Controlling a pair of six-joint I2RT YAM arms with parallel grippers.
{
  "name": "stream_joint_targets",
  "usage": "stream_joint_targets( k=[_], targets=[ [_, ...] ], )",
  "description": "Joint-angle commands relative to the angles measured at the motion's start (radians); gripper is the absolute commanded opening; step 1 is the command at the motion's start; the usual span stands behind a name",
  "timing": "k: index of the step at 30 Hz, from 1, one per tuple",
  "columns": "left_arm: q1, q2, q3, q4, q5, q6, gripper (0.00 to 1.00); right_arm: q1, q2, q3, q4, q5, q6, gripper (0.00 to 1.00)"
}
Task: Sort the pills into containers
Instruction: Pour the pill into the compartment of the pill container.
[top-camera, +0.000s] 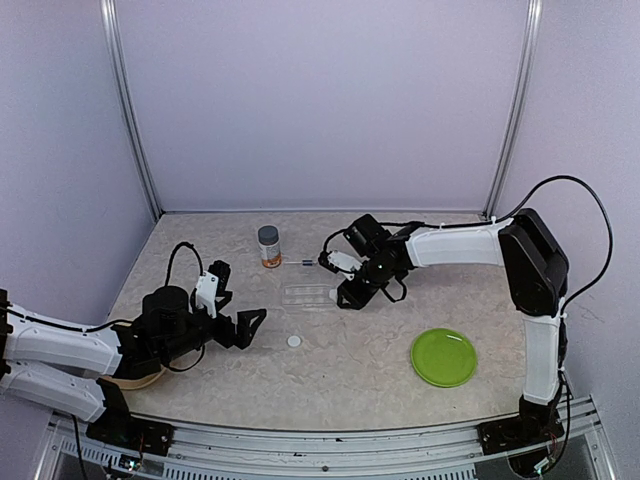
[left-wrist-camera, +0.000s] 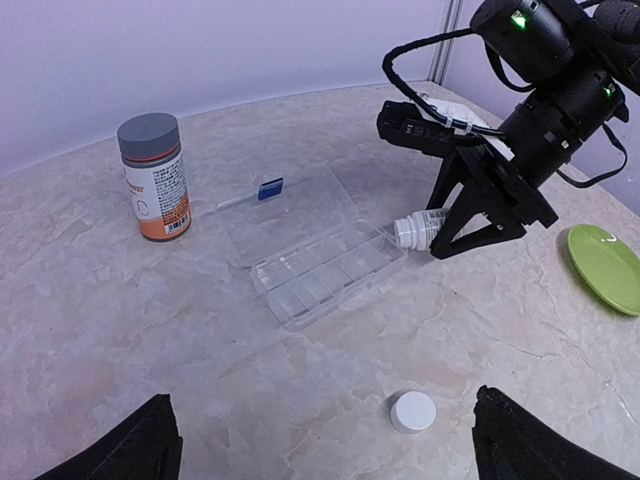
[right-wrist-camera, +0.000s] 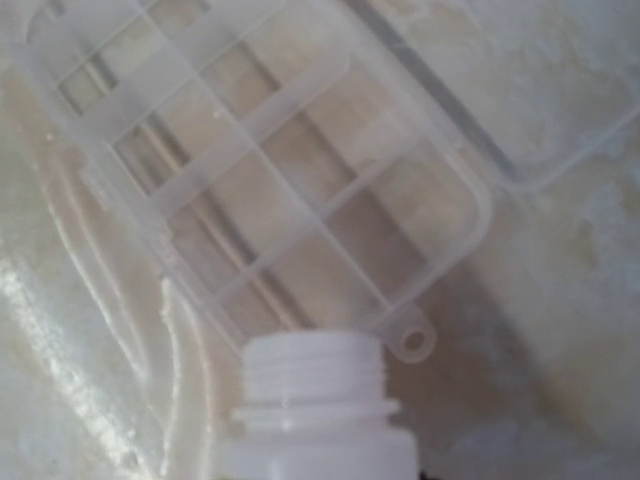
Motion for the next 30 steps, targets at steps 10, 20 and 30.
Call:
stream_joint_targets(
  k=[10, 20, 30],
  targets=[
    [0.008, -0.014, 0.022, -0.003, -0.002, 0.010, 0.99, 0.023, 0.019, 0.054, -0.071, 0.026, -0.019, 0.12],
    [0.008, -0.019, 0.020, -0.005, -0.005, 0.009, 0.99, 0.025, 0.016, 0.047, -0.049, 0.035, -0.017, 0.12],
    [0.008, -0.015, 0.020, 0.000, -0.005, 0.010, 0.99, 0.026, 0.005, 0.032, -0.016, 0.019, -0.016, 0.12]
  ],
)
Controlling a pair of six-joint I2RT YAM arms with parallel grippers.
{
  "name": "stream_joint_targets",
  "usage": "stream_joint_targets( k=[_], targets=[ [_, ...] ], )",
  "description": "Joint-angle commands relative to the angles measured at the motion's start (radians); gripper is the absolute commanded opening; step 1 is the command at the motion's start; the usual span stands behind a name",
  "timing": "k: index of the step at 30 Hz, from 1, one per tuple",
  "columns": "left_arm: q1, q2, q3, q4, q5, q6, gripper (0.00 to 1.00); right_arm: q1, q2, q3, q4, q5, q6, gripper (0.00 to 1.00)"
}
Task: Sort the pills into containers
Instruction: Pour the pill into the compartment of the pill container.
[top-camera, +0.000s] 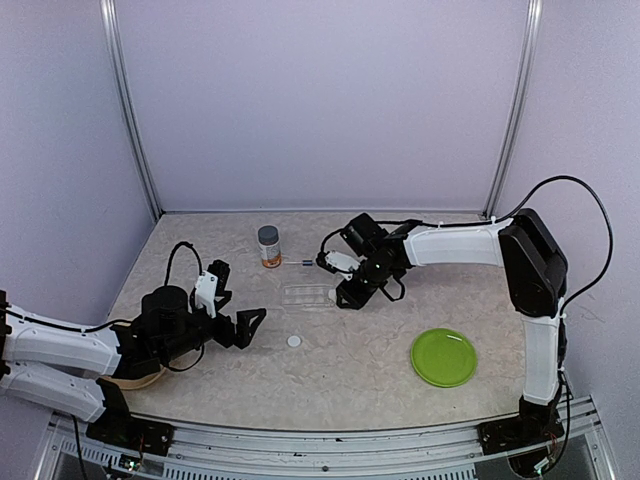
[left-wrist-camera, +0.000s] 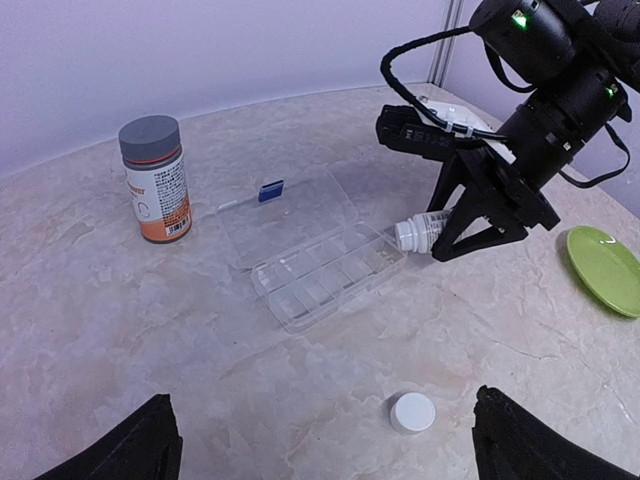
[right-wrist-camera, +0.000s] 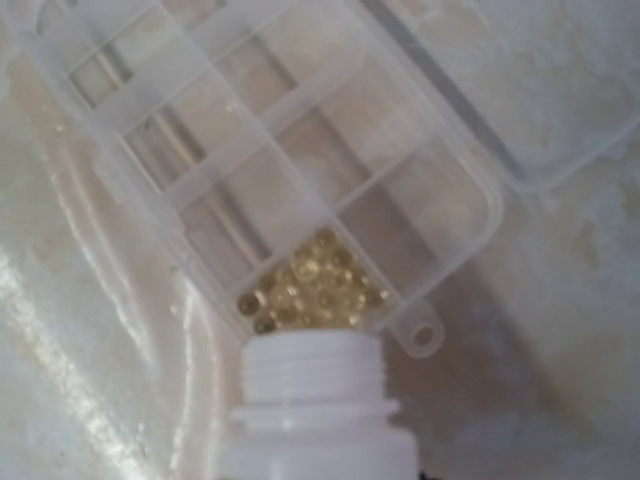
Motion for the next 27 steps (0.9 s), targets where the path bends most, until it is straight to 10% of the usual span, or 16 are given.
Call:
stream_joint_targets(
  k=[1, 27],
  targets=[
    [0.008, -0.005, 0.020, 0.004, -0.004, 0.010, 0.99, 0.012, -0.002, -0.002, 0.033, -0.009, -0.004, 0.12],
    [0.008, 0.005, 0.023, 0.004, 0.002, 0.009, 0.99, 0.012, -0.152, -0.217, 0.283, -0.049, 0.024, 0.12]
  ],
)
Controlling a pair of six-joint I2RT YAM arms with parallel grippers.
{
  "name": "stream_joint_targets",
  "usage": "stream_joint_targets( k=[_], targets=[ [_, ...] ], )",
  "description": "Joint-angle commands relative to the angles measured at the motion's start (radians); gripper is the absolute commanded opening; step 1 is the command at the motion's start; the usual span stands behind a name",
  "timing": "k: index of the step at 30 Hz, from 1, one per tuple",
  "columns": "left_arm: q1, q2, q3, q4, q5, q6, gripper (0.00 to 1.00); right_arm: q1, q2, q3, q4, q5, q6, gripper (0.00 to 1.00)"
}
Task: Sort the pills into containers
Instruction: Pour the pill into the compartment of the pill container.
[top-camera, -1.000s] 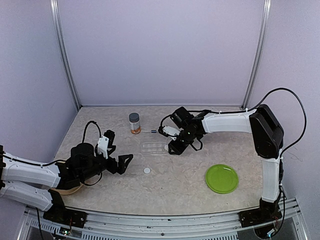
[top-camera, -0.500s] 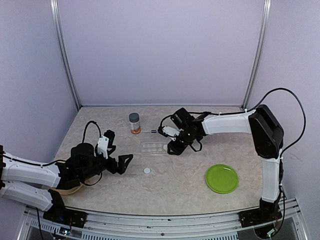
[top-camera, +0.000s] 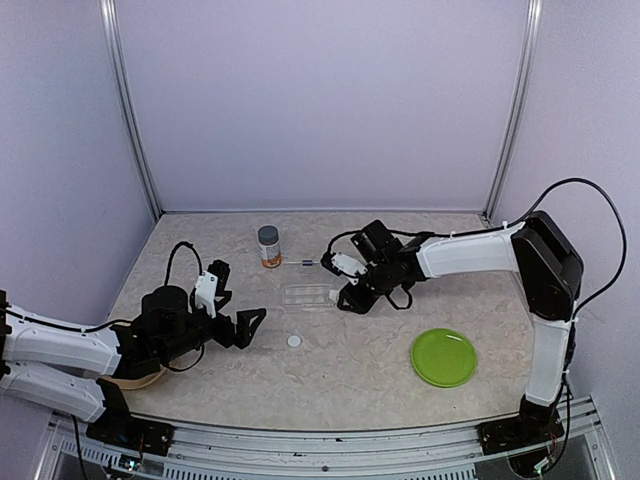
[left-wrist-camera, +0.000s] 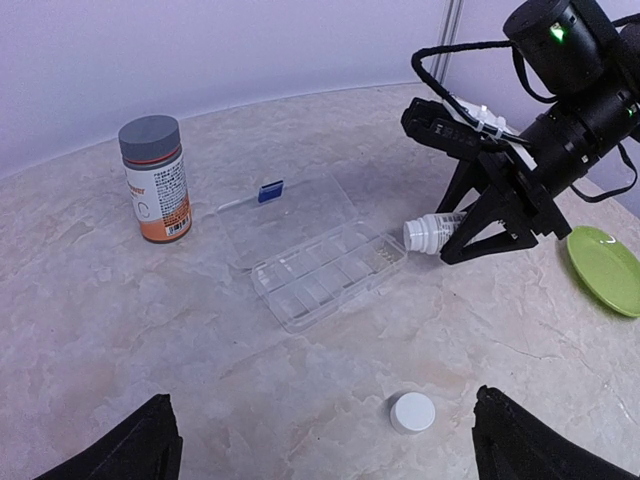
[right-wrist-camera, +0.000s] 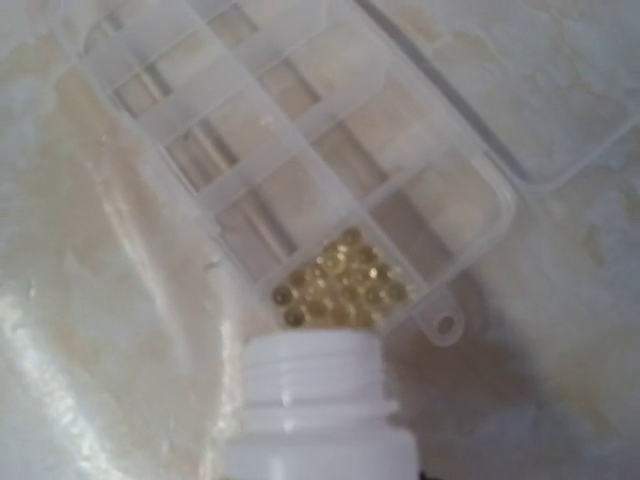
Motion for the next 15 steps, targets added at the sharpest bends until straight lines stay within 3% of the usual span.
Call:
stream_joint_targets(
  k=[1, 7, 15],
  targets=[
    [0.008, 0.003, 0.023, 0.004, 0.001, 0.008, 0.99, 0.010, -0.074, -0.058, 0.100, -0.026, 0.012, 0.12],
    [0.009, 0.007, 0.025, 0.004, 0.007, 0.009, 0.99, 0.010, -0.135, -0.186, 0.264, -0.060, 0.026, 0.11],
    [0.008, 0.014, 0.026, 0.001, 0.034, 0.011, 0.99, 0.010, -0.264, -0.392, 0.605, -0.115, 0.051, 0.11]
  ],
)
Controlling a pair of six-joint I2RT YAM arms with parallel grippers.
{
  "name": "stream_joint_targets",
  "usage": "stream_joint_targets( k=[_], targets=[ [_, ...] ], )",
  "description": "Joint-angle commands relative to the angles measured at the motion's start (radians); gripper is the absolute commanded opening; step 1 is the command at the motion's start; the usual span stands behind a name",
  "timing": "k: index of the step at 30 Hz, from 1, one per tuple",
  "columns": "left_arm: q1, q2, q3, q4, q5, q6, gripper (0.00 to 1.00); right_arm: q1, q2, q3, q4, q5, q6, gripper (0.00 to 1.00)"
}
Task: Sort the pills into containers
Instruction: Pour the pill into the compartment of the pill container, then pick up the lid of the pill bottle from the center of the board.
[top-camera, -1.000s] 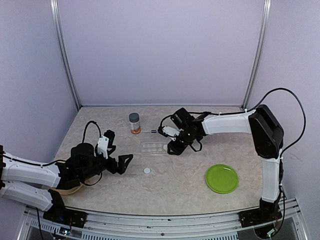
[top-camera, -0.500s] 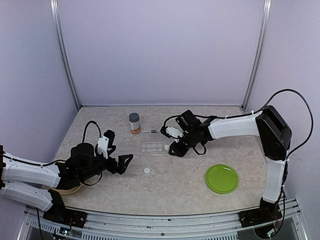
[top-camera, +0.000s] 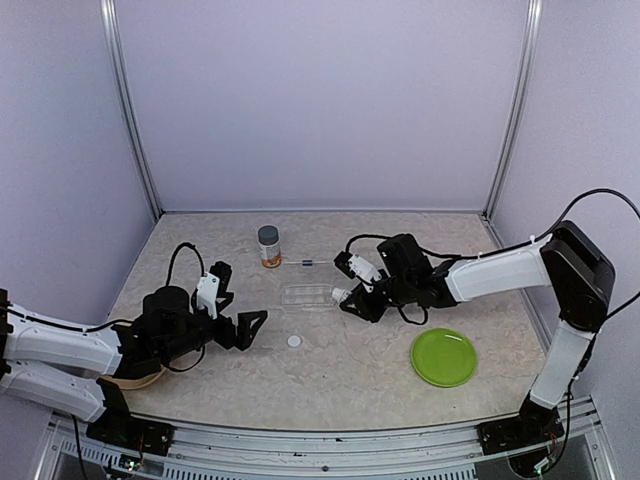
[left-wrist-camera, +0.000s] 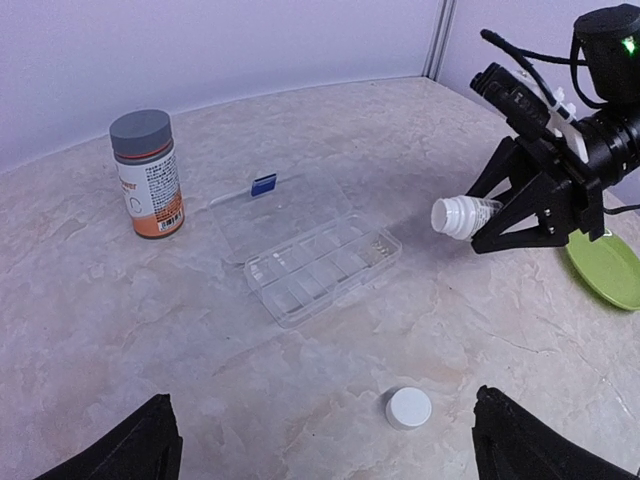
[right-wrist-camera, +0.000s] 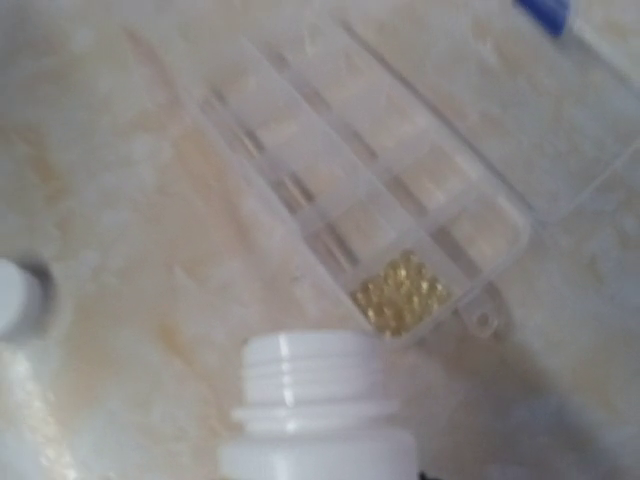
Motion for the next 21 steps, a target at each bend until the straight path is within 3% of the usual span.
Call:
stream_joint_targets(
  k=[1, 10, 21],
  targets=[
    [0.008, 0.006, 0.026, 0.002, 0.023, 0.011, 0.99, 0.010, -0.099, -0.093, 0.281, -0.043, 0.027, 0.11],
    [0.008, 0.062, 0.042, 0.003, 0.053, 0.018, 0.99, 0.009, -0.254, -0.331, 0.698, -0.124, 0.070, 0.10],
    [-0.004, 0.131, 0.081, -0.013, 0.116, 0.020, 0.99, 0.009, -0.408, -0.512, 1.077, -0.175, 0.139, 0.09]
  ],
)
